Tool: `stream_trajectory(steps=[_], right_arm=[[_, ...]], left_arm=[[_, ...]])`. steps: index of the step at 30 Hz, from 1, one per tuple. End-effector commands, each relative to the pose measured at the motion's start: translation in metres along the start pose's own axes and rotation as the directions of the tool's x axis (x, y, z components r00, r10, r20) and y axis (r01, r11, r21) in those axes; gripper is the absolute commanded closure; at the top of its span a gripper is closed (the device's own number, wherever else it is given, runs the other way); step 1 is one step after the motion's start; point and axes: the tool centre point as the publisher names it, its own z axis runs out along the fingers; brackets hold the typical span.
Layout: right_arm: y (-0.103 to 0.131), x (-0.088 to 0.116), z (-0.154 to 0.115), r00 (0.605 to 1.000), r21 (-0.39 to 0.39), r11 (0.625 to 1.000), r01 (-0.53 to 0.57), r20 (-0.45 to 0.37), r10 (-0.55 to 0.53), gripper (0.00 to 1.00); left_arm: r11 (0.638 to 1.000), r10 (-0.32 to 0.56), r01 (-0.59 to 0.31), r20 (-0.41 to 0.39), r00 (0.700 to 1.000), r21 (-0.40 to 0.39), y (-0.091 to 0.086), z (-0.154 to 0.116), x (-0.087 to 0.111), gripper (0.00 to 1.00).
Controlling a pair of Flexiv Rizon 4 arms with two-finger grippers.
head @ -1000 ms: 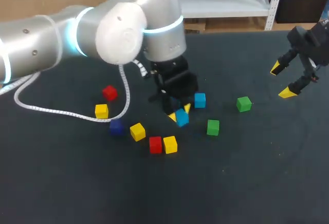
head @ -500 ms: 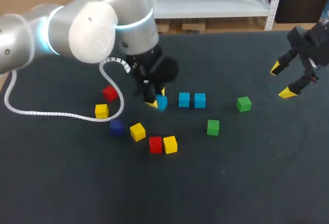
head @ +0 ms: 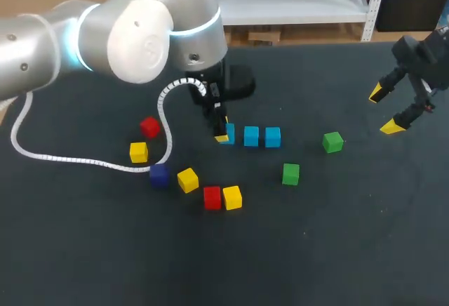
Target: Place the blue cubes, place green cubes on the blue cubes, place the yellow cubes on the green cubes, then place the red cubes on the yellow cubes, and place purple cube on the red cubes.
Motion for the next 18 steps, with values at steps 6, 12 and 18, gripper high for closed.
stream_trajectory(steps=[6,12,18], right_arm=[[0.000,0.000,0.000,1.000,0.001,1.000,0.001,0.002,-0.001,0.00],[0.000,0.000,0.000,1.000,0.001,1.000,0.001,0.002,-0.001,0.00],[0.000,0.000,0.000,1.000,0.001,1.000,0.001,0.002,-0.001,0.00]], left_arm=[[1.000,0.019,-0.019,-0.005,1.000,-0.017,0.011,0.007,-0.003,1.00],[1.000,0.016,-0.016,-0.017,1.000,-0.006,0.012,0.015,0.000,1.00],[1.000,0.014,-0.014,-0.017,1.000,-0.002,0.014,0.019,0.000,1.00]])
